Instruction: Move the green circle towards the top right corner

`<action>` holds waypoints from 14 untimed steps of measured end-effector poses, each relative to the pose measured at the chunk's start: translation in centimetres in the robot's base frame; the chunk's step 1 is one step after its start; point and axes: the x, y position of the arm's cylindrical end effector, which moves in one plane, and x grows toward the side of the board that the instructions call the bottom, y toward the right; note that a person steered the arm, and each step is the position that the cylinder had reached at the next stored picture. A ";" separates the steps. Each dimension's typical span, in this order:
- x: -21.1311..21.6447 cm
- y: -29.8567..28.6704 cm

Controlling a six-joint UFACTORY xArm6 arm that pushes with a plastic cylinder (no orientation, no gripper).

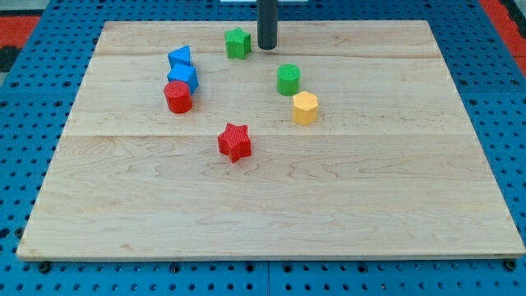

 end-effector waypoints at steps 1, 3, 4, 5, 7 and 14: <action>-0.2 0.0; 2.1 3.0; 5.1 0.4; 9.9 -0.3; 1.4 14.0; 4.5 16.5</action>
